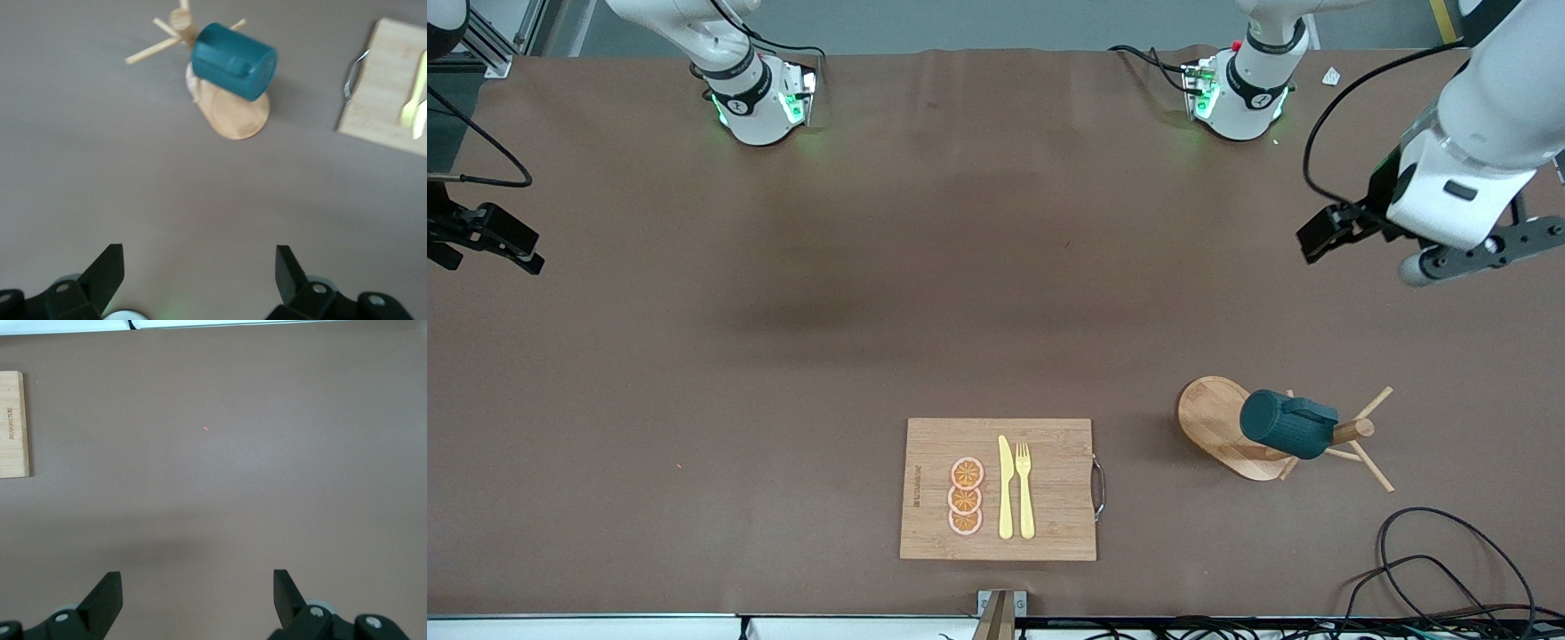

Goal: Pass cup and hang on rack

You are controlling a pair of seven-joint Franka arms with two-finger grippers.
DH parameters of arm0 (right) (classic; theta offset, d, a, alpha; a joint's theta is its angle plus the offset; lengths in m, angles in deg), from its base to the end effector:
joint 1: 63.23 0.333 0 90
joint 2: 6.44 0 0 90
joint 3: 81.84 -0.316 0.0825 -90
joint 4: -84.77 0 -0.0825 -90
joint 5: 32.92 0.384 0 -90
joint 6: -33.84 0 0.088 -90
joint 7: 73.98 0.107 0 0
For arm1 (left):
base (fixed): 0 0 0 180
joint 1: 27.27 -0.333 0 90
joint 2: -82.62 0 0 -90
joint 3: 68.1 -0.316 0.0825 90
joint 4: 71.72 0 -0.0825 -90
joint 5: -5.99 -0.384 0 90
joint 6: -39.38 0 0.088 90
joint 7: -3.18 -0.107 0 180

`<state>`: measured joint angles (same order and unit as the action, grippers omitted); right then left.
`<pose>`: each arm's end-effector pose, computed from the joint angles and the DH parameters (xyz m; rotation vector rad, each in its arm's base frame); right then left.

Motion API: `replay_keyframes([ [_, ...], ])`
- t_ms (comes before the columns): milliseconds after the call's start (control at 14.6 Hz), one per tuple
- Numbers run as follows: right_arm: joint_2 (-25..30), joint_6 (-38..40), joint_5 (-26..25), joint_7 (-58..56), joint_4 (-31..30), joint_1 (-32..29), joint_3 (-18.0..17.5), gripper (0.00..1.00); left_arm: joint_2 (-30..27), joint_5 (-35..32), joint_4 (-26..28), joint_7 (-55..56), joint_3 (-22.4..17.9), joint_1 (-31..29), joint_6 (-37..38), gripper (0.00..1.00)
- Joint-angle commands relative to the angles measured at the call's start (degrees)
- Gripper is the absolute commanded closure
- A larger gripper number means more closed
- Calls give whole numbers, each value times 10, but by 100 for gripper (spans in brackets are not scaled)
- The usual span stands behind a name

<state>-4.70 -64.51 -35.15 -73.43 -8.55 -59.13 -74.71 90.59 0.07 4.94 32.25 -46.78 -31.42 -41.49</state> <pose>0.5580 -0.0342 0.6273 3.0974 -0.0918 0.1817 0.5609 -0.1419 0.6451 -3.0522 -0.3418 0.0486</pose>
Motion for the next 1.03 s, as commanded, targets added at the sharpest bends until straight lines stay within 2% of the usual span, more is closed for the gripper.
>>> replay_keyframes([
  [0, 10, 2, -2, -6, -6, -8, -6, 0, -60, 15, 58, -62, -53, 34, 5, 0],
  [274, 9, 3, -2, -6, -6, -8, -6, 0, -100, 44, 103, -133, -108, 40, 3, 0],
  [548, 9, 2, -1, -6, -6, -8, -6, 0, -169, 56, 194, -190, -116, 33, -31, 0],
  [958, 9, 2, -1, -6, -6, -9, -6, 0, -169, 58, 197, -230, -119, -5, -44, 0],
])
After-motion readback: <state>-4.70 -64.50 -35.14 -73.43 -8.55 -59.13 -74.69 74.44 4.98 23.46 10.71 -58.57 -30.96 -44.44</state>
